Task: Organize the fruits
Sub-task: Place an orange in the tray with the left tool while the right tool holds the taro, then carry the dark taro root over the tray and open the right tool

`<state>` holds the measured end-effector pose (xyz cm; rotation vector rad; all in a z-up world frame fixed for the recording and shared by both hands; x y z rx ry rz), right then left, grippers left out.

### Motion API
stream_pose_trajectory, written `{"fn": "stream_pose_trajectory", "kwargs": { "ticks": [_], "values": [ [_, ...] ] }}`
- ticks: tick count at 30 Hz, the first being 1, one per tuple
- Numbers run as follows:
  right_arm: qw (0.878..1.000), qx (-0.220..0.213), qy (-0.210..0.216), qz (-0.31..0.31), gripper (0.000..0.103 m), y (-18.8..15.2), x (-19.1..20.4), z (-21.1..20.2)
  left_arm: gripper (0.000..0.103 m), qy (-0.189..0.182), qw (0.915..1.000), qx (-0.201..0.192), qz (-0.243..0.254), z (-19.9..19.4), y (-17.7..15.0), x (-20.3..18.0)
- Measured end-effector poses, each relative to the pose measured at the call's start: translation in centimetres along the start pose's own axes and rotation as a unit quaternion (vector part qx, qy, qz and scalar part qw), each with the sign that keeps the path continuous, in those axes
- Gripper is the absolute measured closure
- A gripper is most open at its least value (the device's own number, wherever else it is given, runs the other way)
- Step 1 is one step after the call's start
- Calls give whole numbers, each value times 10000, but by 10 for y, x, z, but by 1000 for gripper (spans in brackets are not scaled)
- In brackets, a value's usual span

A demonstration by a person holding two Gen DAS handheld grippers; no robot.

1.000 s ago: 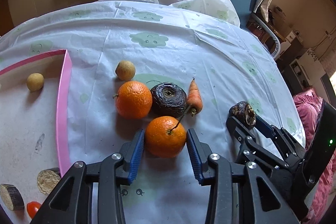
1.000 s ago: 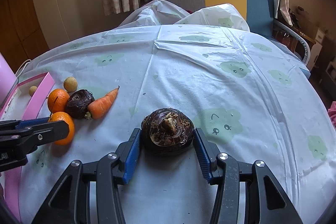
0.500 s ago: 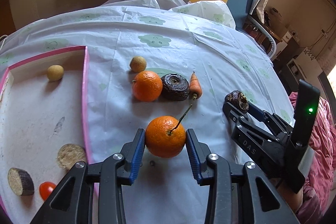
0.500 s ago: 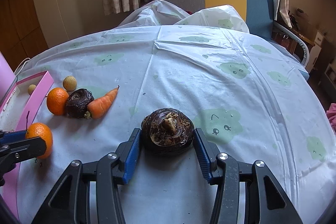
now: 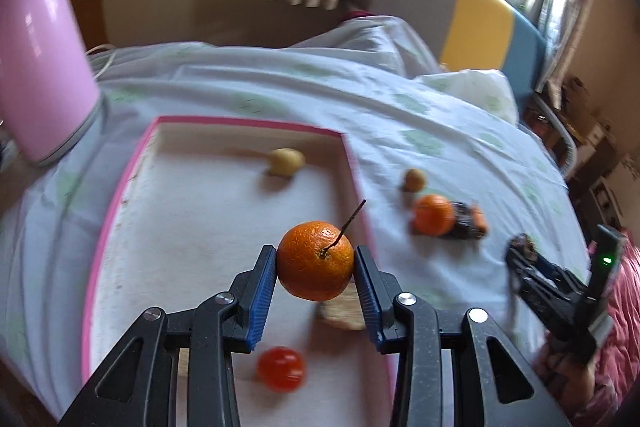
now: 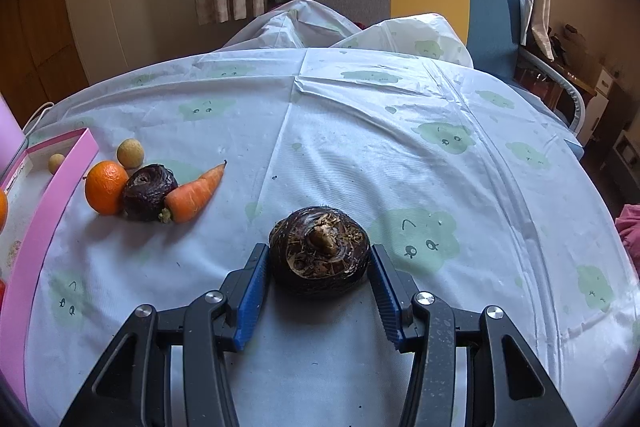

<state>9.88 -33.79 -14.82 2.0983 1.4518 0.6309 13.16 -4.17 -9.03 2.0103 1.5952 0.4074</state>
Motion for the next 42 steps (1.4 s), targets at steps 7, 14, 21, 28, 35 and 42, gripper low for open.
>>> {"fn": "stream_pose_trajectory", "kwargs": {
  "ticks": [7,14,21,28,35,42],
  "values": [
    [9999,-5,-81,-67,53,0,2,0,63,354,9988,125,-319,7,-14,36],
    [9998,-2,-165,-146,54,0,3,0,62,347,9988,-68,-340,-10,-14,35],
    [9996,42,-216,-183,54,-1,5,-4,62,333,9987,-219,-314,-30,-17,36],
    [9998,153,-13,-148,54,-13,17,-19,62,312,9986,-276,-316,-41,-26,39],
    [9975,93,634,-314,54,-22,60,-51,62,274,9985,-304,-359,-49,-35,44],
    [9863,133,1502,-673,54,-28,123,-85,62,251,9979,-368,-462,-58,-41,53]
  ]
}}
Point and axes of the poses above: each gripper's, at about its wrist camera, not at the fingertips, and z roughly the way its jaws point, x to its left, y to its top, the point moved 7 cm from there along z, roughly the way its jaws point, and after that the axes turned 9 degrees about z, right-handed, at the moved point
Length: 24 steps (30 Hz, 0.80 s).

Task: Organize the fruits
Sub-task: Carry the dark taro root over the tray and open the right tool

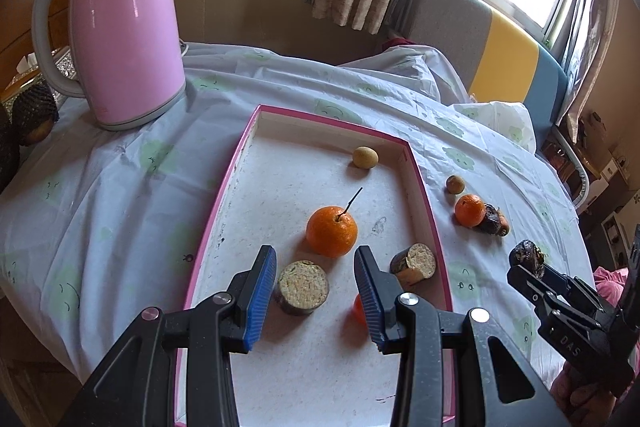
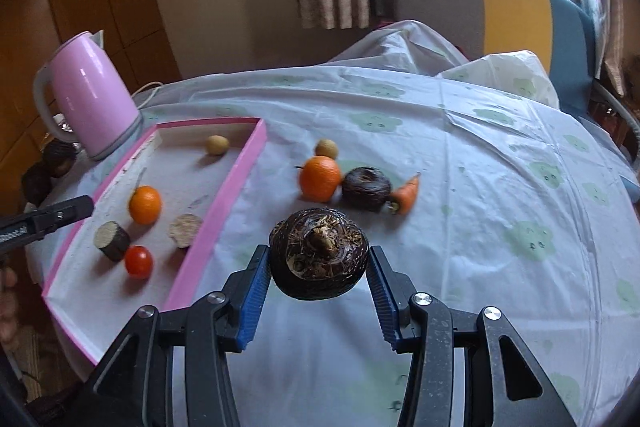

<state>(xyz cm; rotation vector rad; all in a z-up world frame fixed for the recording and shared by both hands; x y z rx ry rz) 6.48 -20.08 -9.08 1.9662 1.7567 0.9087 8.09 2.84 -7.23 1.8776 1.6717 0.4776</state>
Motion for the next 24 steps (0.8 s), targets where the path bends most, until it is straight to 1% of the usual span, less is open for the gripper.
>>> {"fn": "stream_pose_trajectory", "kwargs": {
  "ticks": [6,10,14,19,21,24],
  "values": [
    [9974,167,649,-270,54,-5,54,-5,62,35,9998,-31,-209,-4,-4,19],
    [9923,418,996,-600,54,-17,89,0,62,75,9994,-53,-343,-7,-6,30],
    [9861,723,1180,-916,54,-34,115,9,62,123,9990,-63,-435,-9,-8,39],
    [9804,993,1198,-1206,52,-52,131,20,62,132,9990,-36,-429,-8,-11,40],
    [9798,1026,1211,-1217,47,-56,132,22,62,128,9991,-33,-396,-8,-11,37],
    [9803,980,1197,-1228,46,-56,132,21,62,110,9994,-29,-325,-7,-11,33]
  ]
}}
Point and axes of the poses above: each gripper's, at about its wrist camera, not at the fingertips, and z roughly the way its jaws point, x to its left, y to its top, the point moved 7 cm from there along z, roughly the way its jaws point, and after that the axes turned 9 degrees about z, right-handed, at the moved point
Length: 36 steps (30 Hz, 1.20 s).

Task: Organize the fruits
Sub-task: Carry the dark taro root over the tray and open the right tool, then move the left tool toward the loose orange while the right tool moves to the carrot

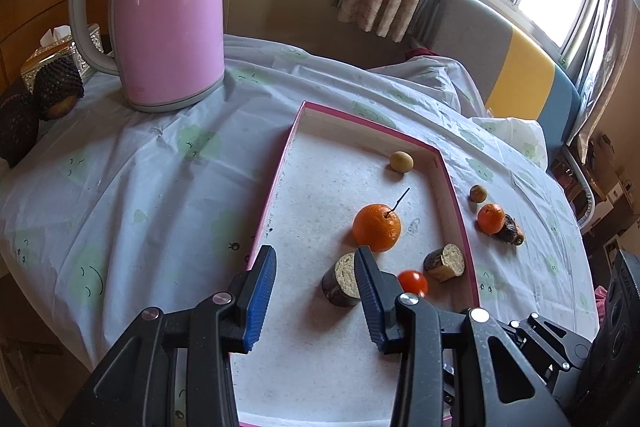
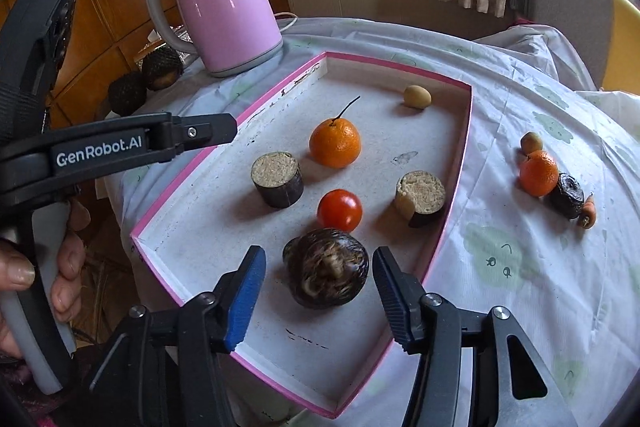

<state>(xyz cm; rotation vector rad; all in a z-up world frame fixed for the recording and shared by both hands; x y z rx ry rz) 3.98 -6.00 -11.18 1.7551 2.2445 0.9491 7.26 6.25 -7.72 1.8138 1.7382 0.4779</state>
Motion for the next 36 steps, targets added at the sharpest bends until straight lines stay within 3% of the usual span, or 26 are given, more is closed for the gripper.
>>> {"fn": "stream_pose_trajectory", "kwargs": {
  "ticks": [21,36],
  "values": [
    [9958,-523,-261,709,46,11,-41,-28,62,-172,9983,39,557,0,-4,-37],
    [9832,-764,-795,1456,46,6,-111,-45,62,-380,9946,203,942,8,-10,-67]
  ]
}}
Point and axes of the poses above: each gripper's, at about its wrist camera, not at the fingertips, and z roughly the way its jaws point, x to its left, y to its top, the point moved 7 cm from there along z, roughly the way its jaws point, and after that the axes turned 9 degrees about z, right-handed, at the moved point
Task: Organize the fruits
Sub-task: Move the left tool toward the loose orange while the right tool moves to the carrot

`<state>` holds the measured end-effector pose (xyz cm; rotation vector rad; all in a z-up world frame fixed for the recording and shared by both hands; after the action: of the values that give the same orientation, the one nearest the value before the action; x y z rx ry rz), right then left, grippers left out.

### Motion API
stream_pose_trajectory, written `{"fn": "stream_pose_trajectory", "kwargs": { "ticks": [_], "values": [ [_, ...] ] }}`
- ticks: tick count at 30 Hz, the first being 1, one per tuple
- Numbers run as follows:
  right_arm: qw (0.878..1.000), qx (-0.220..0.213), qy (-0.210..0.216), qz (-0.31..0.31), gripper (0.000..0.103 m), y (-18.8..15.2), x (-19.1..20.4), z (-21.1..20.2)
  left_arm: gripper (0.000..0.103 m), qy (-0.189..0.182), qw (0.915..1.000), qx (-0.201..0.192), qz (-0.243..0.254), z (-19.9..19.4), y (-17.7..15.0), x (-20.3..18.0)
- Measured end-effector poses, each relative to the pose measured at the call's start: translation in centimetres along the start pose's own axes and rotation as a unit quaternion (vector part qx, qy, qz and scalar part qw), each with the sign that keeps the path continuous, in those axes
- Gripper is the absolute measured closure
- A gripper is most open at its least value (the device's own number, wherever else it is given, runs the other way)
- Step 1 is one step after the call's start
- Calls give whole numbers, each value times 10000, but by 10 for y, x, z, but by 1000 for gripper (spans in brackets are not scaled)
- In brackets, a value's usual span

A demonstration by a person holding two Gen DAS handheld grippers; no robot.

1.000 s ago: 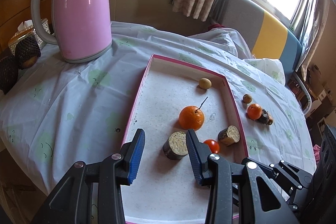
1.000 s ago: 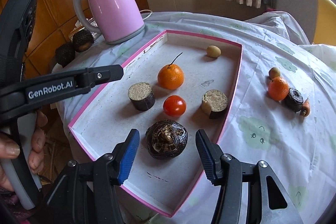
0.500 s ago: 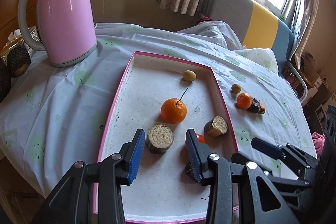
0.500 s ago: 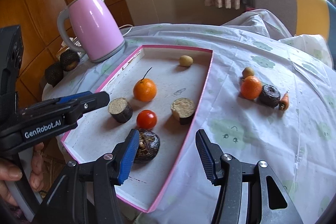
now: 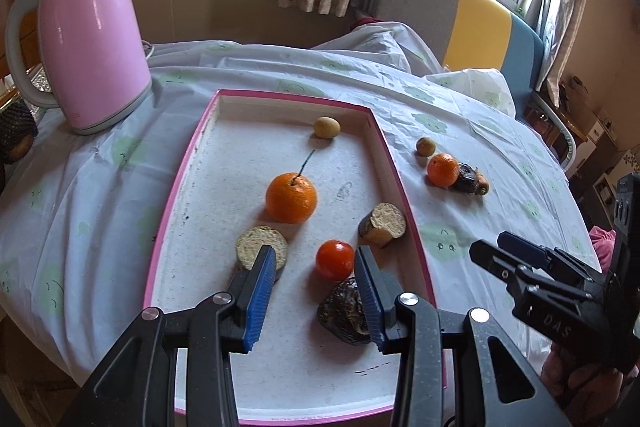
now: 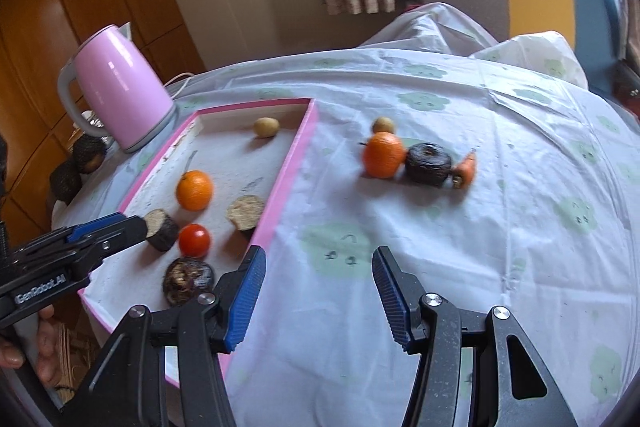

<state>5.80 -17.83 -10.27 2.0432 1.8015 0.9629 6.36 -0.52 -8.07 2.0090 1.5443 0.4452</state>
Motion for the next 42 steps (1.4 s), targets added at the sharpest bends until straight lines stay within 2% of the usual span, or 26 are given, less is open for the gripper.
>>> {"fn": "stream_pose_trajectory", "kwargs": {
  "ticks": [5,12,16,20,22,27,30,36,40,42],
  "values": [
    [9987,-124,-387,302,48,6,-34,-1,62,-96,9999,44,94,4,0,-10],
    [9951,-197,-704,660,66,17,-74,3,62,-181,9995,125,238,12,2,-23],
    [9940,-252,-838,654,72,30,-86,10,62,-229,9991,166,313,16,3,-30],
    [9938,-292,-868,629,73,43,-91,19,62,-268,9987,215,367,20,5,-36],
    [9938,-311,-900,570,79,50,-91,25,62,-291,9986,240,381,22,7,-39],
    [9934,-169,-993,542,79,62,-97,47,62,-354,9980,271,440,28,12,-45],
    [9945,-29,-808,673,79,62,-100,58,62,-402,9977,300,454,32,15,-49],
    [9952,-79,-608,762,79,63,-101,62,62,-522,9967,332,528,41,25,-63],
    [9921,-19,-245,1233,77,66,-109,60,62,-592,9963,343,523,46,33,-70],
    [9911,-46,-203,1316,77,68,-111,61,62,-613,9963,348,499,49,37,-72]
  ]
}}
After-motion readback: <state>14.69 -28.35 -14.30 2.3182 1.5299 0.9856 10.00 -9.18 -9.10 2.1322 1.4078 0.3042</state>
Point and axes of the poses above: each gripper's, at about its wrist camera, not at the fingertips, and z roughly the way its jaws point, x to its left, y to its top, the point moved 7 cm from there along z, roughly the way its jaws point, and after that the axes turned 9 degrees about z, right-handed, at the moved point
